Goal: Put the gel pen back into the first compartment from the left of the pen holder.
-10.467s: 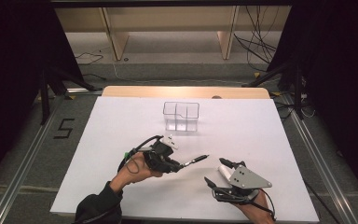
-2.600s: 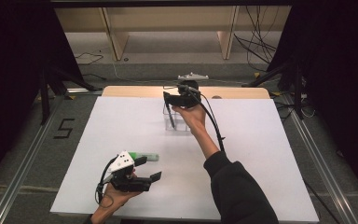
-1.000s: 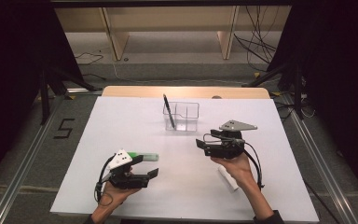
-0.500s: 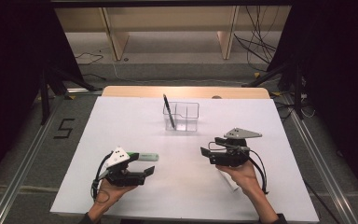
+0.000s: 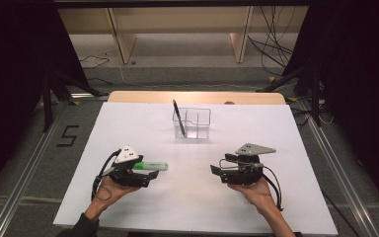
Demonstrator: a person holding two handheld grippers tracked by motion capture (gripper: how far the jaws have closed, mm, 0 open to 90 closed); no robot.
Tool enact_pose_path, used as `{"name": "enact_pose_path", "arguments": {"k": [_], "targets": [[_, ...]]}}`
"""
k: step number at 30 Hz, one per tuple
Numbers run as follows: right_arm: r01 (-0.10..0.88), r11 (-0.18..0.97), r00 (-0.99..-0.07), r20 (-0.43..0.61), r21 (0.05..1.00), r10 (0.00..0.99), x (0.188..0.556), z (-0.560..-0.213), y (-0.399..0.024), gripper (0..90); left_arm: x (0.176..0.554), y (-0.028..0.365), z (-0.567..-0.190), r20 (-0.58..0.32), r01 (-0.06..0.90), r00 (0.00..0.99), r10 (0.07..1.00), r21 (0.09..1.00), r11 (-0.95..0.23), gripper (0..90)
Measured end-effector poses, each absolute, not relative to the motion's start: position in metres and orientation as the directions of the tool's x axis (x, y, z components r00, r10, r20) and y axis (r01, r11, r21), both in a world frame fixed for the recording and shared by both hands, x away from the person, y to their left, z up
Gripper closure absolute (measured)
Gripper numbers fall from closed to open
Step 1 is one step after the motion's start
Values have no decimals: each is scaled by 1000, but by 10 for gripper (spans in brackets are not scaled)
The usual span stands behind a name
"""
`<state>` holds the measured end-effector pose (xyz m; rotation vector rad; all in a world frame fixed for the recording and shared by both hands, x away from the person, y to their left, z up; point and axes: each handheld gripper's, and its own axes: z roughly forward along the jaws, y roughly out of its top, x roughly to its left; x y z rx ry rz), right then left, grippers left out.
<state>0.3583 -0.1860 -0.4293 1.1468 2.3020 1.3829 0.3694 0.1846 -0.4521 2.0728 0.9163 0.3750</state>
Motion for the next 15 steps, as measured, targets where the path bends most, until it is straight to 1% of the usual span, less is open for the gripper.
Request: {"name": "enact_pose_path", "arguments": {"k": [6, 9, 15], "targets": [[502, 246, -676, 198, 829, 709, 352, -429, -189, 281, 382, 188, -447, -50, 500, 698, 714, 748, -436, 172], [504, 248, -679, 202, 828, 706, 350, -430, -189, 280, 388, 191, -444, -50, 495, 705, 707, 749, -441, 176], [505, 258, -689, 204, 824, 695, 349, -433, -186, 274, 399, 192, -443, -44, 508, 724, 688, 709, -489, 176]]}}
